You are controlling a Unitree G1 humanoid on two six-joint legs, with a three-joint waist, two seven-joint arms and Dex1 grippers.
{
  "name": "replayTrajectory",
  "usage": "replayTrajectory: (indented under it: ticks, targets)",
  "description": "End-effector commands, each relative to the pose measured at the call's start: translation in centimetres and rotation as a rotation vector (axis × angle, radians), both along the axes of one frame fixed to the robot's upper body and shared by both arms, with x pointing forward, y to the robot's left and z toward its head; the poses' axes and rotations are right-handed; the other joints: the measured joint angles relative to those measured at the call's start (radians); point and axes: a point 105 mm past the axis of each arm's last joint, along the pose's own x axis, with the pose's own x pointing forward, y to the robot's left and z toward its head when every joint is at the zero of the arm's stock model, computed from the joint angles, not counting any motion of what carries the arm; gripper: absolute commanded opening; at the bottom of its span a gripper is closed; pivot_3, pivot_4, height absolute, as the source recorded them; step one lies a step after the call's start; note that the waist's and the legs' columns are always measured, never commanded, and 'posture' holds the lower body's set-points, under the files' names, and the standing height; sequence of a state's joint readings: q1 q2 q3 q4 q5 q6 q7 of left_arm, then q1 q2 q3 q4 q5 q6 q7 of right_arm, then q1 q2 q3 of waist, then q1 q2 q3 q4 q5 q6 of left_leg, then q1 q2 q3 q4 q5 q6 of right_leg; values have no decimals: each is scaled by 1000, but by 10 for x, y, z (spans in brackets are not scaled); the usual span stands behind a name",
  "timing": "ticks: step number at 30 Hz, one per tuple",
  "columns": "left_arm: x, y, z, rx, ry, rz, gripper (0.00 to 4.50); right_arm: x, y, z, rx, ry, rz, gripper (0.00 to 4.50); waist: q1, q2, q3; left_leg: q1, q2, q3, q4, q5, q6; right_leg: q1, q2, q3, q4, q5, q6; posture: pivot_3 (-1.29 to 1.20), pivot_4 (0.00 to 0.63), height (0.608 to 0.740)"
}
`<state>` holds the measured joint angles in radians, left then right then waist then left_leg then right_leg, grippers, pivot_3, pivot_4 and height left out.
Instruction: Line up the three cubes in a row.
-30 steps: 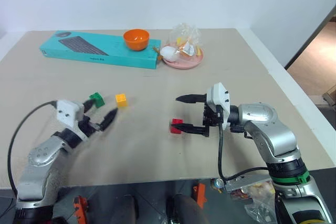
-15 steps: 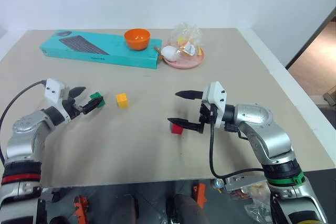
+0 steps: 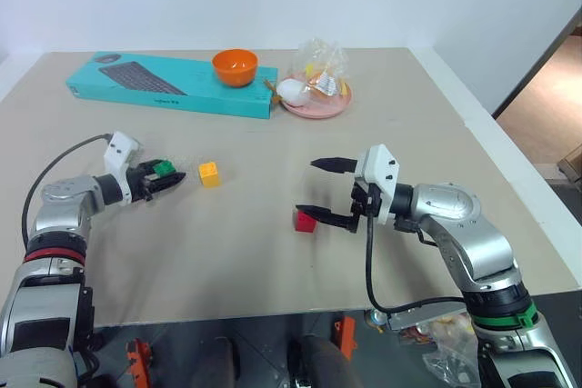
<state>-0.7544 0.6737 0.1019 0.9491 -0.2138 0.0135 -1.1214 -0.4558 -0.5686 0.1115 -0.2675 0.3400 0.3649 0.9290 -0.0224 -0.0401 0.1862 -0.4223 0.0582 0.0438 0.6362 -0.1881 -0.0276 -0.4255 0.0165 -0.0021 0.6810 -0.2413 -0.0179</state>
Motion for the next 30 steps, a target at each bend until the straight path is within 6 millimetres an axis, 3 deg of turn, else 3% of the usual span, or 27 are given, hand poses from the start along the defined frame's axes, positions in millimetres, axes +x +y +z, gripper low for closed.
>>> replayTrajectory:
  ticks: [1,10,17,23,28,30]
  targets:
    - [1,2,13,40,-36,-30,1336,-7,2,14,34,-44,14,4500,1,0,0,0,0,0,0,0,0,0,0,0,0,0,0,0,150,740]
    - [-5,10,15,75,-44,-41,1353,-8,5,8,31,-29,28,4500,0,0,0,0,-1,0,1,0,0,0,-1,0,0,0,0,0,150,740]
    - [-44,8,19,81,-22,-164,1353,-10,4,7,25,-36,31,4500,-2,0,0,0,4,1,0,0,0,-1,-1,1,0,0,0,0,150,740]
    - [-104,-43,10,139,-14,-452,1353,-13,-2,4,12,-36,25,4500,2,0,0,0,5,1,0,0,0,-1,-4,1,1,-1,-1,0,150,740]
    - [-113,-106,16,60,-80,-591,1353,-10,-7,5,4,-52,0,4500,7,0,0,0,4,4,2,2,1,0,-6,1,1,1,1,0,150,740]
    - [-111,-120,16,49,-88,-620,1353,-8,-8,6,2,-58,-8,4500,6,0,0,0,3,6,2,2,3,1,-4,2,1,2,3,0,150,740]
